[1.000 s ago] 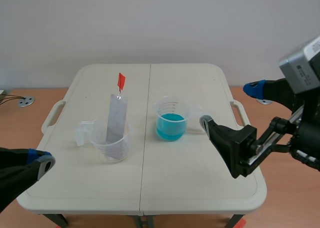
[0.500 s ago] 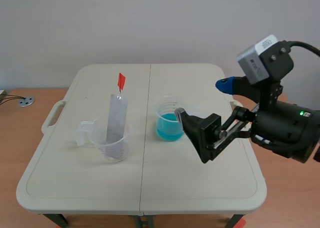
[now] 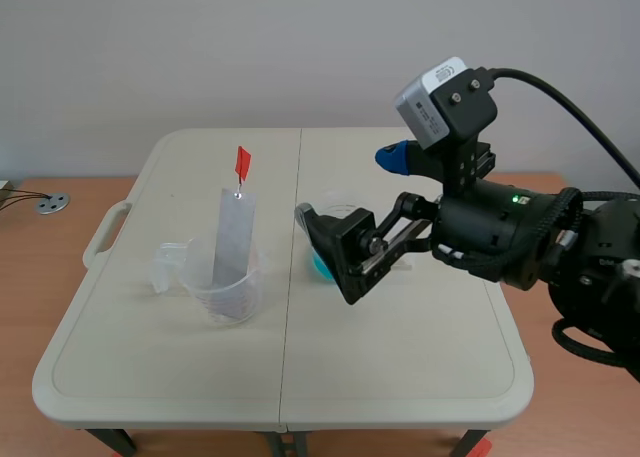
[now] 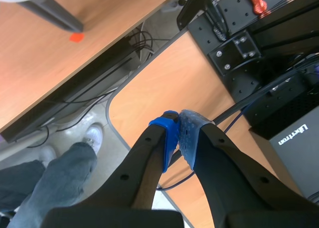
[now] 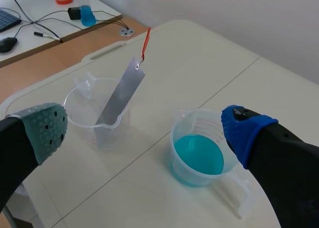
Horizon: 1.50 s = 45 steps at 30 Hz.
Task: Hold the metal plate by the orange handle, dip it into the blue solution, take it out and point at it, then put the plate back in the beaker on the left.
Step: 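Lift the metal plate out of the left beaker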
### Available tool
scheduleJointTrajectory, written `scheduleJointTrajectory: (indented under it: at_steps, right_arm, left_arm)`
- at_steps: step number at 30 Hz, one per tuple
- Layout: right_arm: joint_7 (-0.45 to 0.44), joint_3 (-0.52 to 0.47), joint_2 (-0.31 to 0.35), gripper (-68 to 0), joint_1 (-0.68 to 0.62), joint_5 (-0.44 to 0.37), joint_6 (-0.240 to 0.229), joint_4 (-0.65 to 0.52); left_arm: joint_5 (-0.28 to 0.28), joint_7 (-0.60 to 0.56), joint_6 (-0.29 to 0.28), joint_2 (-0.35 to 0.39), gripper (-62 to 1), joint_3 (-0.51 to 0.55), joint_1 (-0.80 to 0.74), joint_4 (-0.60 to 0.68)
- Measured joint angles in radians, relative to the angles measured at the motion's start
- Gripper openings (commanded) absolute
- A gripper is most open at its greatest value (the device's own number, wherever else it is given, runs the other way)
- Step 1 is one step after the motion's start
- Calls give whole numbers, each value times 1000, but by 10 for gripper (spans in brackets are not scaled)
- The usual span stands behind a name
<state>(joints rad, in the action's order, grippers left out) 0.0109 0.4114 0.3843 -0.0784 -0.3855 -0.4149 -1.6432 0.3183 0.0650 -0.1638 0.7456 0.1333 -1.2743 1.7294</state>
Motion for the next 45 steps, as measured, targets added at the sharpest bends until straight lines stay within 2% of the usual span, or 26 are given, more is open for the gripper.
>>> scheduleJointTrajectory:
  at_steps: [25,39,45]
  right_arm:
    - [2,187,-214,-31,362,1,0,435]
    - [8,193,-328,-31,489,19,0,620]
    - [25,193,-371,-31,518,27,0,656]
  left_arm:
    - [0,14,0,0,-582,0,0,-1]
    - [0,21,-1,0,-582,0,0,-1]
    - [0,21,-1,0,-582,0,0,-1]
